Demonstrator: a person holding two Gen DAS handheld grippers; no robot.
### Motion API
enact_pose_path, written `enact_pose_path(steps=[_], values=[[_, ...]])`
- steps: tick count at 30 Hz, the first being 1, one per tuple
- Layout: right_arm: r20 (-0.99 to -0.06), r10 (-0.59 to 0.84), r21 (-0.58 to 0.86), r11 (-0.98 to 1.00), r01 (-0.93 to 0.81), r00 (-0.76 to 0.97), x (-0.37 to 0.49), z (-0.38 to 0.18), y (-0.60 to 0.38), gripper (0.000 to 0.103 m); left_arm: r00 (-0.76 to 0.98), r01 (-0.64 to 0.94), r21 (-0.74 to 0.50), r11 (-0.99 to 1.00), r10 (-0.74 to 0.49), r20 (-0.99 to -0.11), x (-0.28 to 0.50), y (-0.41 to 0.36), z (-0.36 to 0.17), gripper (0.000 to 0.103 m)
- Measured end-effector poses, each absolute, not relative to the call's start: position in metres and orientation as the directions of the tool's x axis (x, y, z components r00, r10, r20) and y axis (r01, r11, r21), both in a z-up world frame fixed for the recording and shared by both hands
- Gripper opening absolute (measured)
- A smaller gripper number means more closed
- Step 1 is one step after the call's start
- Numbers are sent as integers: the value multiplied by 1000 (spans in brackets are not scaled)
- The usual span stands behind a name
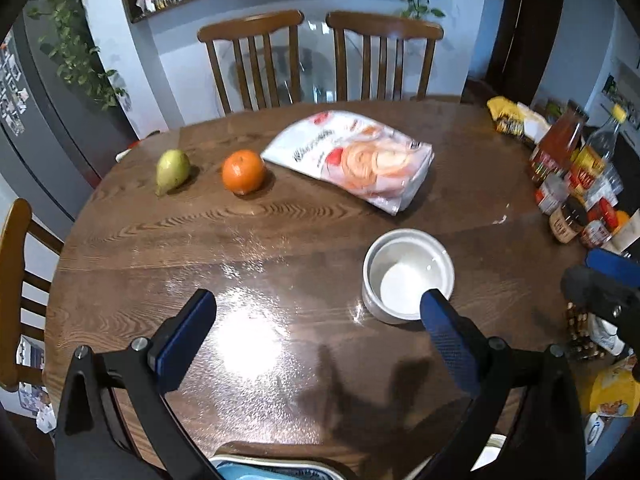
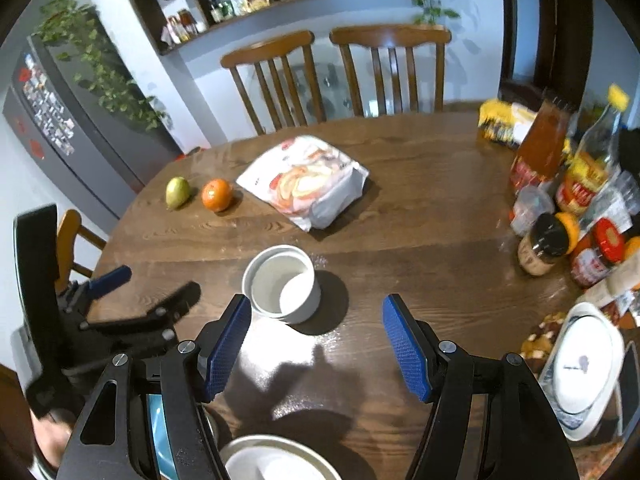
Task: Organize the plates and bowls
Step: 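Move both tools to the small white ramekin, then grasp the rim of the white ramekin with both tools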
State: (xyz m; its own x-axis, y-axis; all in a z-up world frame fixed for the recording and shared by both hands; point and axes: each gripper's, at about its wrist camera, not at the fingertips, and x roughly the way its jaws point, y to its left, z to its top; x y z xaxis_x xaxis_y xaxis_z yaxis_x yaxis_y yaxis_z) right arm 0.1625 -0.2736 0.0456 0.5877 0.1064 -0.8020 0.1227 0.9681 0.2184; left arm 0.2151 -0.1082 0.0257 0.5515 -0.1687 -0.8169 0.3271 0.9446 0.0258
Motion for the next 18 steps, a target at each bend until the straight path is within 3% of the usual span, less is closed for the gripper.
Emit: enact_pose_path(steps=[13, 18], values=[[-808, 228, 358, 922, 146, 544, 210, -25, -281, 69, 490, 305, -2, 952, -159, -857, 248, -130, -31, 100], [-816, 241, 360, 923, 136, 526, 217, -36, -279, 65, 455, 328, -8, 945, -165, -875, 254, -139, -46, 91]])
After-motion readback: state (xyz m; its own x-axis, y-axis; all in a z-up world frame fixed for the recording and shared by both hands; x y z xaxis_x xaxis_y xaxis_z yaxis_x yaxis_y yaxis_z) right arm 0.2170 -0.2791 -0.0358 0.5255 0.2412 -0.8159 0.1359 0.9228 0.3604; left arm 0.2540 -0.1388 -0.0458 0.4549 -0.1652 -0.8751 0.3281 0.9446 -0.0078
